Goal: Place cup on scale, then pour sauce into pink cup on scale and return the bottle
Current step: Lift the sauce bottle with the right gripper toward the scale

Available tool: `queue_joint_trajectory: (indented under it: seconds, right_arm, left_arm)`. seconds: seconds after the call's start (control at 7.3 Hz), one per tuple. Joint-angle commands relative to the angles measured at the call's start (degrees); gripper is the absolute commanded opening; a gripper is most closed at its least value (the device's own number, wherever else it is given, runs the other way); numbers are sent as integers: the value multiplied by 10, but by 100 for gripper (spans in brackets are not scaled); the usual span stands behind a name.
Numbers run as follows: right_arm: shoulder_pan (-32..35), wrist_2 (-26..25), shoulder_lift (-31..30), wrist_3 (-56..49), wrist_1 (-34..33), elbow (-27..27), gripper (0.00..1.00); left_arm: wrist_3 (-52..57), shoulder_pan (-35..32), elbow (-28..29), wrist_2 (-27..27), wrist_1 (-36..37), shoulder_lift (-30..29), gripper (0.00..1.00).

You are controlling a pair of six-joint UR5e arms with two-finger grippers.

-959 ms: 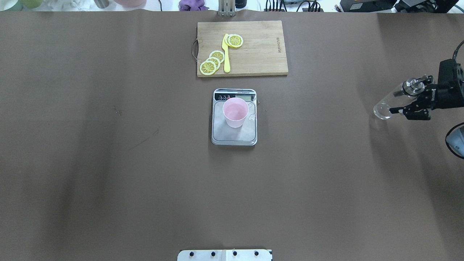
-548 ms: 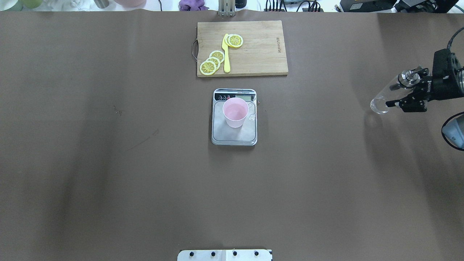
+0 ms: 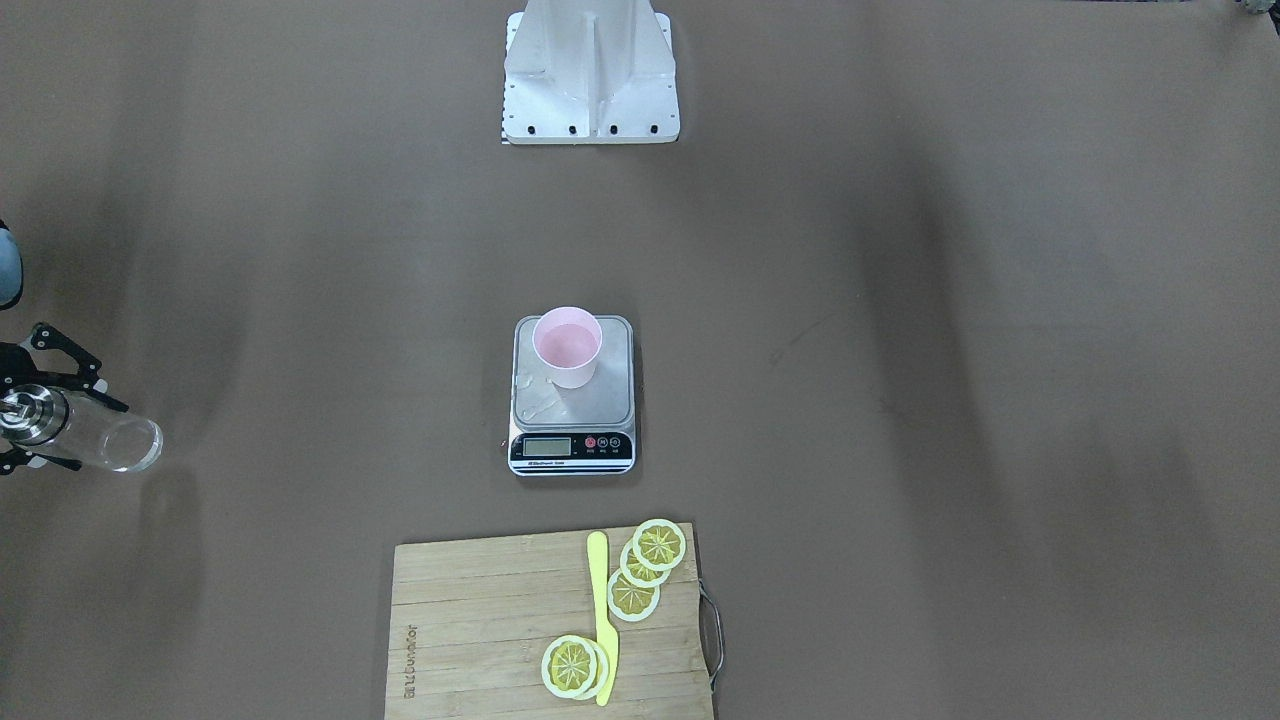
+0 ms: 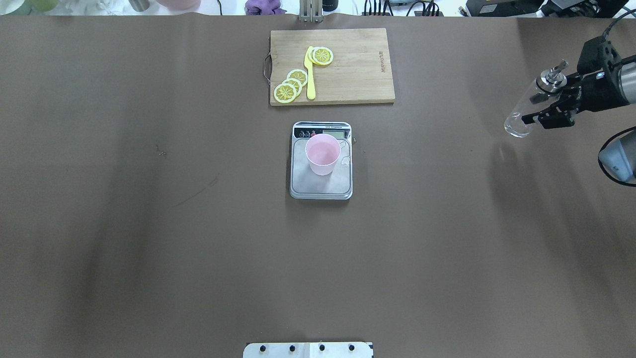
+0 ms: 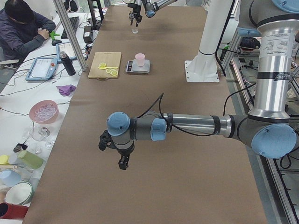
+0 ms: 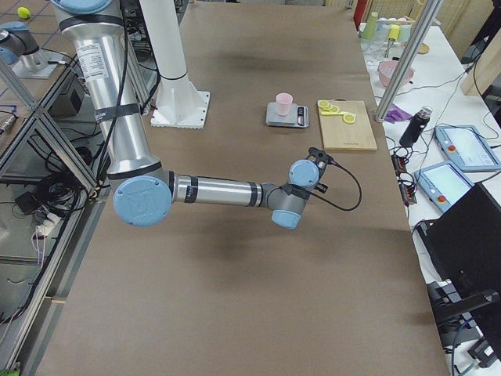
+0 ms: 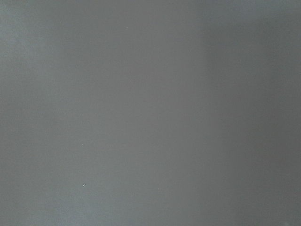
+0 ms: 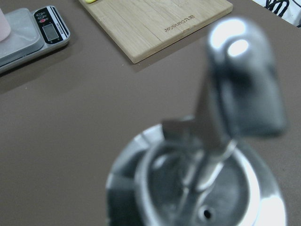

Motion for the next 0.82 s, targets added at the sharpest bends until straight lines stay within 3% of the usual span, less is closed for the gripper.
queue_joint_trajectory:
  seconds: [0.0, 0.41, 0.68]
  right_arm:
    - [-6, -17, 5, -3, -13, 28, 0]
    - [-16, -37, 27, -4, -94, 58, 0]
    - [-35, -78, 28, -22, -161, 123, 0]
  left_arm:
    - [-1, 0, 0, 0, 0, 0, 98]
    - [-1, 0, 5, 0, 0, 1, 98]
    - [-6, 0, 9, 0, 0, 0, 98]
